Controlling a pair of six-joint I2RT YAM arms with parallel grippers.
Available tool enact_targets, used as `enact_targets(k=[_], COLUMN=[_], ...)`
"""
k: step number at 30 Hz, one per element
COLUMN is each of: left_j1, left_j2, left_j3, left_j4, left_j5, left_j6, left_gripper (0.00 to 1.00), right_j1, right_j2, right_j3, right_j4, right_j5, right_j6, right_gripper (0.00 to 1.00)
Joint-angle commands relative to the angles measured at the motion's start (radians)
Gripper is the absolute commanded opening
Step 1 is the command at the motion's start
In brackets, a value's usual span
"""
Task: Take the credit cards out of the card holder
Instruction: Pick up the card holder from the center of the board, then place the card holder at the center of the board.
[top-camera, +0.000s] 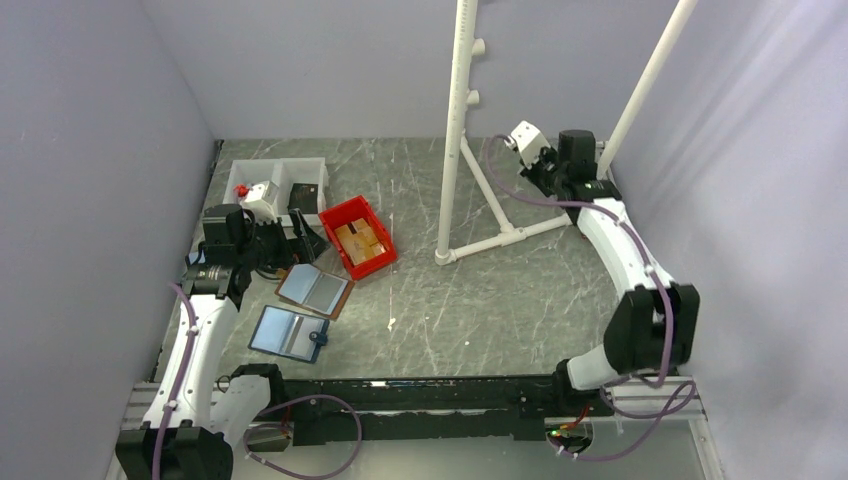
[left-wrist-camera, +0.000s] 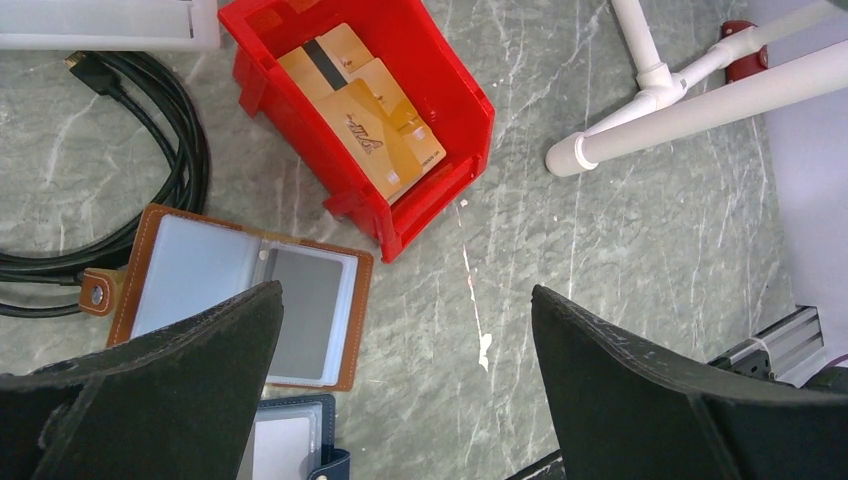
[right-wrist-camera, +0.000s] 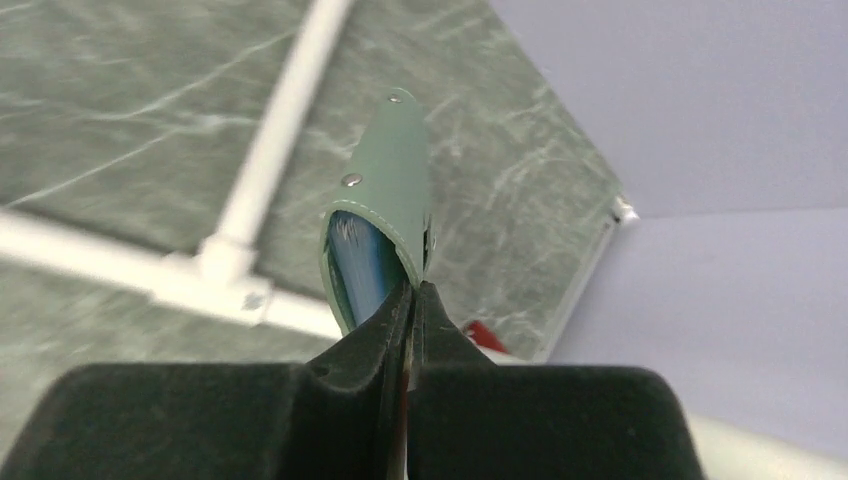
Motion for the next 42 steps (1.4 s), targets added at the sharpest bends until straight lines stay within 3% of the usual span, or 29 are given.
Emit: enact_targets(k=[1, 6, 12, 20, 23, 28, 30, 36, 42], left_j1=[0.006, 0.006, 0.004, -0.030, -0.096, -0.322, -0.413, -0.612, -0.841], left_j2=[-0.006, -0.003, 0.031, 0.091, 0.144, 0.205, 0.216, 0.198, 0.238], left_j3=[-0.003, -0.021, -0.061, -0.077, -0.063, -0.053, -0.063, -0.153, -0.248], left_j4=[0.034, 0.085, 0.220, 0.288, 0.289, 0.263, 0.271, 0.393, 0.625], left_j5=[0.044, 0.148, 0.369, 0.440, 0.471, 0.318, 0.251, 0.098, -0.093], left_j6=[0.020, -0.012, -0.103, -0.176, -0.214, -0.253, -0.278, -0.415, -0.545], left_gripper=[1.00, 0.99, 0.99, 0.99, 0.97, 0.95, 0.94, 0.89, 0.87], right_j1=[-0.002, 0.018, 0.136, 0.417, 0.519, 0.576, 0.568, 0.433, 0.410], right_j2=[-0.179, -0.366, -0.474, -0.505, -0.487, -0.429, -0.427, -0.480, -0.513], right_j3=[-0.128, -0.285, -0.487, -0.624, -0.646, -0.607, -0.569, -0.531, -0.552], right_j4=[-0.097, -0.250, -0.270, -0.324, -0.347, -0.470, -0.506, -0.509, -0.460], right_j5=[-0.245, -0.401, -0.404, -0.387, -0.406, -0.521, -0.536, -0.585, -0.567], right_j6=[-0.015, -0.085, -0.126, -0.133, -0.123, -0.172, -0.176, -0.147, -0.139], right_gripper=[0.00, 0.00, 0.00, 0.00, 0.00, 0.45, 0.56, 0.72, 0.73])
